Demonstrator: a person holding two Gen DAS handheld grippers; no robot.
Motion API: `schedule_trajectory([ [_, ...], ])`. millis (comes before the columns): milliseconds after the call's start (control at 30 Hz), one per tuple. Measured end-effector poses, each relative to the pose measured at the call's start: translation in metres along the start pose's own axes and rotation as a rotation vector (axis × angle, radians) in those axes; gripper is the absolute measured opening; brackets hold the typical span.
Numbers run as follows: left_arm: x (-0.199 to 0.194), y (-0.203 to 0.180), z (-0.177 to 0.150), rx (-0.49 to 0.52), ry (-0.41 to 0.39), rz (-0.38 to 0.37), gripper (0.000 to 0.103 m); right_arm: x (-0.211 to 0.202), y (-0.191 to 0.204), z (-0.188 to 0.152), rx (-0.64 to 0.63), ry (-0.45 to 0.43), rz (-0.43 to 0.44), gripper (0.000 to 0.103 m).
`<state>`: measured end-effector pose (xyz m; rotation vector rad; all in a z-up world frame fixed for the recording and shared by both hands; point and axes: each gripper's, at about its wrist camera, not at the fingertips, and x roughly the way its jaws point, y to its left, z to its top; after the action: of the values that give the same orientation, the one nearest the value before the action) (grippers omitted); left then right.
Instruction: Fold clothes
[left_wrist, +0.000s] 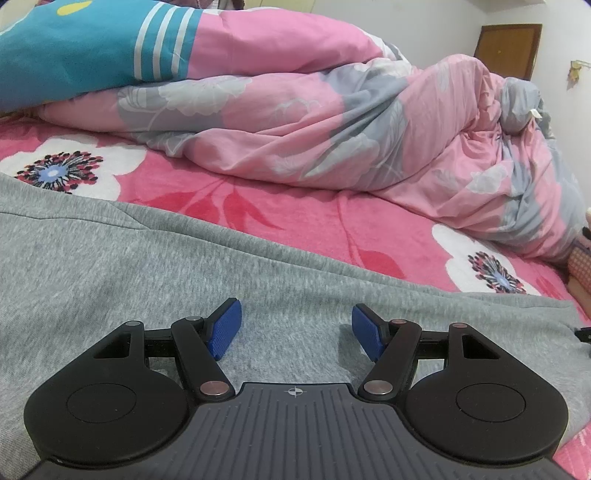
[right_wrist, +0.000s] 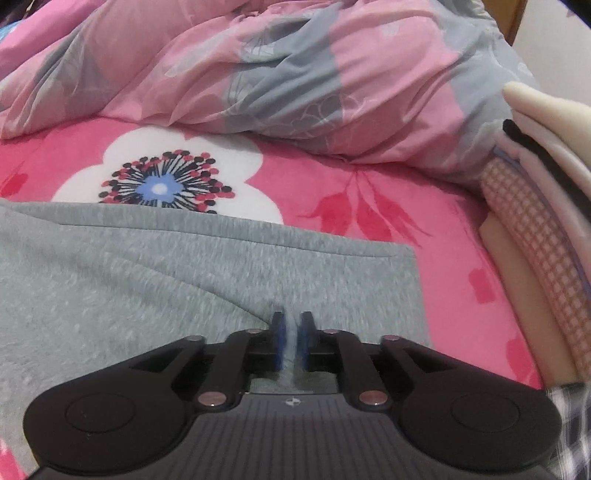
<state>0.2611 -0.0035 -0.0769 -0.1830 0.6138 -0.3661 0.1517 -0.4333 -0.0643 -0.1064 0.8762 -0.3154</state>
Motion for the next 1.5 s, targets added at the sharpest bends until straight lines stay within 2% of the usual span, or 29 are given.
schedule_trajectory([
  [33, 0.0, 0.0, 0.0, -0.001, 0.0, 0.0, 0.067, -0.007, 0.001, 0.001, -0.012, -0.013, 0.0, 0.039],
  [67, 0.0, 0.0, 0.0, -0.002, 0.0, -0.001, 0.067, -0.014, 0.001, 0.002, -0.025, -0.026, -0.001, 0.048],
  [167, 0.0, 0.0, 0.0, -0.002, -0.001, -0.002, 0.067, -0.036, 0.003, 0.006, -0.062, -0.066, -0.001, 0.057],
  [267, 0.0, 0.0, 0.0, 0.0, 0.0, -0.001, 0.067, -0.067, 0.012, 0.02, -0.1, -0.159, 0.046, 0.062],
  [367, 0.0, 0.0, 0.0, 0.0, -0.001, 0.0, 0.067, -0.084, 0.035, 0.038, -0.153, -0.227, 0.18, 0.064],
  [500, 0.0, 0.0, 0.0, -0.001, -0.001, -0.001, 0.067, -0.067, 0.085, 0.061, -0.248, -0.232, 0.364, 0.064],
  [567, 0.0, 0.0, 0.0, -0.002, 0.0, -0.002, 0.067, -0.05, 0.113, 0.07, -0.31, -0.217, 0.429, 0.06],
  [733, 0.0, 0.0, 0.0, -0.002, 0.0, -0.002, 0.068, -0.009, 0.15, 0.087, -0.436, -0.121, 0.509, 0.044],
  [833, 0.001, 0.0, 0.0, -0.001, 0.0, -0.002, 0.068, 0.01, 0.161, 0.092, -0.495, -0.064, 0.537, 0.043],
  [967, 0.0, -0.001, 0.0, 0.0, 0.0, 0.0, 0.068, 0.016, 0.167, 0.08, -0.534, -0.017, 0.554, 0.041],
  [1000, 0.0, -0.001, 0.0, 0.001, 0.0, 0.0, 0.068, 0.016, 0.166, 0.078, -0.523, -0.019, 0.551, 0.041],
  [1033, 0.0, -0.001, 0.0, 0.001, 0.0, 0.001, 0.068, 0.016, 0.166, 0.076, -0.513, -0.022, 0.548, 0.034],
  [1067, 0.0, -0.001, 0.0, 0.002, 0.0, 0.001, 0.068, 0.013, 0.167, 0.073, -0.521, -0.038, 0.534, 0.018],
  [1133, 0.0, -0.001, -0.001, 0.002, 0.0, 0.001, 0.068, 0.007, 0.17, 0.068, -0.535, -0.07, 0.506, 0.006],
  [1333, -0.002, 0.002, 0.001, -0.028, -0.015, 0.003, 0.068, -0.019, 0.179, 0.069, -0.608, -0.204, 0.385, 0.003],
  [1500, -0.001, 0.002, 0.002, -0.03, -0.014, 0.011, 0.068, -0.005, 0.193, 0.069, -0.673, -0.205, 0.328, 0.003],
])
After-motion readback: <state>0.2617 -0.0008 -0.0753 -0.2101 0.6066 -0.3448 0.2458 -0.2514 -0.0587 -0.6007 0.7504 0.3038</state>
